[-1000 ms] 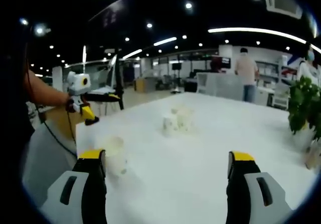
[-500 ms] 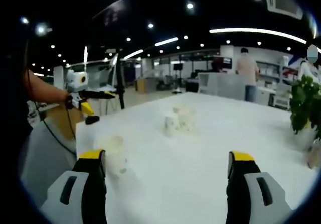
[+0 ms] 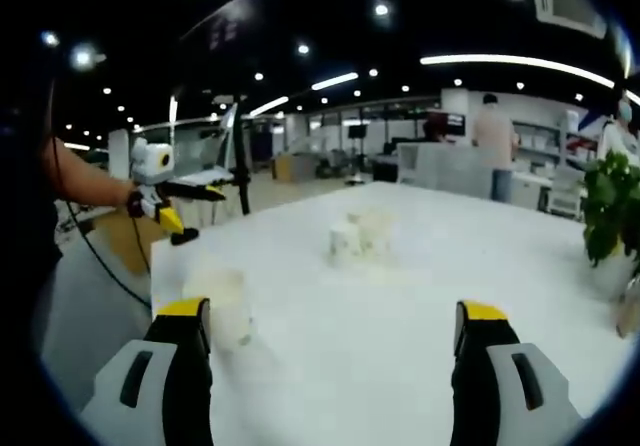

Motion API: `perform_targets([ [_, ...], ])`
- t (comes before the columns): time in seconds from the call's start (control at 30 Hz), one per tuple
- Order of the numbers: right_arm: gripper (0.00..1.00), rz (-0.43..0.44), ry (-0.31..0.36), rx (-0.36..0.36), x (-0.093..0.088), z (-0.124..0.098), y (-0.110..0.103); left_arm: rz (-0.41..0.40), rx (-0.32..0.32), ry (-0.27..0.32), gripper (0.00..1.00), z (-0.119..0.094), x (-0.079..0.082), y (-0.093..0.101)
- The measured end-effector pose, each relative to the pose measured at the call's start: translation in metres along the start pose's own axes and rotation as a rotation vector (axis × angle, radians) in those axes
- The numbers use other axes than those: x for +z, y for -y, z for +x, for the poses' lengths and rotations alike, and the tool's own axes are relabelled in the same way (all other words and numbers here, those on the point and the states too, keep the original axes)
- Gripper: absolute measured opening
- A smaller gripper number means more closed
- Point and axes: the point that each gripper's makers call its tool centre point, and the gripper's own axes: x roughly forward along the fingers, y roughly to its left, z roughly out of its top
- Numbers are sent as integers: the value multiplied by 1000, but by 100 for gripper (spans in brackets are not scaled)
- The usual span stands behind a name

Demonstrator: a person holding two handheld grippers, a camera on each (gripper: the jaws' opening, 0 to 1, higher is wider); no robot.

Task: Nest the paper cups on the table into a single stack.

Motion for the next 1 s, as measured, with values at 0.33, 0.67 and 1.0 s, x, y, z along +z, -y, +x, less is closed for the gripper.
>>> perform_targets([
  [0.33,100,17,2,-10,-1,4,3,-4,7,26,99,20,2,-9],
  [0.67,100,41,-2,-15,-5,7,6,-22,-44,2,99,54,-2,-6],
  [1.0,100,52,-12,-18,-10,7,9,-51,-41,40,99,88,8,-11],
])
